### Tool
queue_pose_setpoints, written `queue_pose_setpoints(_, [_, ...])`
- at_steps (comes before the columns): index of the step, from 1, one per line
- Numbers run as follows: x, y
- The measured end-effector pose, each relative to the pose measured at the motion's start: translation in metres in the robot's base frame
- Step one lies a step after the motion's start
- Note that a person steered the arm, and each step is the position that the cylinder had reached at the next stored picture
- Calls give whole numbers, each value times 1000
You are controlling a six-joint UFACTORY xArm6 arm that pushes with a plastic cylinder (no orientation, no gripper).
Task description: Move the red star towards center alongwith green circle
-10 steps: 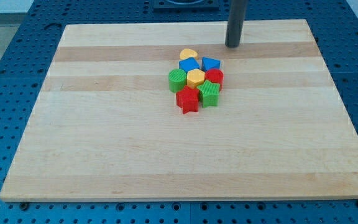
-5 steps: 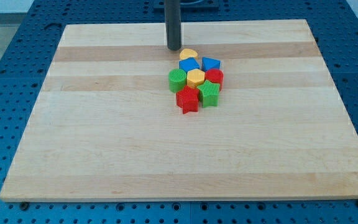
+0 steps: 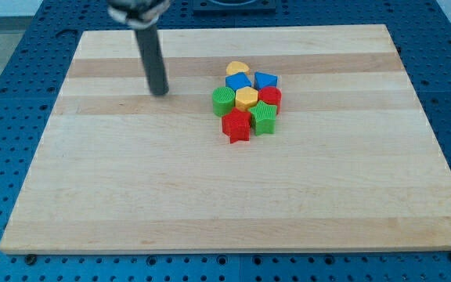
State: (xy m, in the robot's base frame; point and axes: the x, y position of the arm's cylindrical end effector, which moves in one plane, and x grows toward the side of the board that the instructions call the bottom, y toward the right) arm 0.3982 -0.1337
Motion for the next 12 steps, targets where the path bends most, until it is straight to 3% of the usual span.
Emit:
queue_pose_setpoints(2, [120, -1])
queue_pose_setpoints(3, [171, 52])
queue_pose_setpoints(4, [172, 110])
queue_pose_setpoints(9, [108, 191])
queue_pose_setpoints(12, [82, 169])
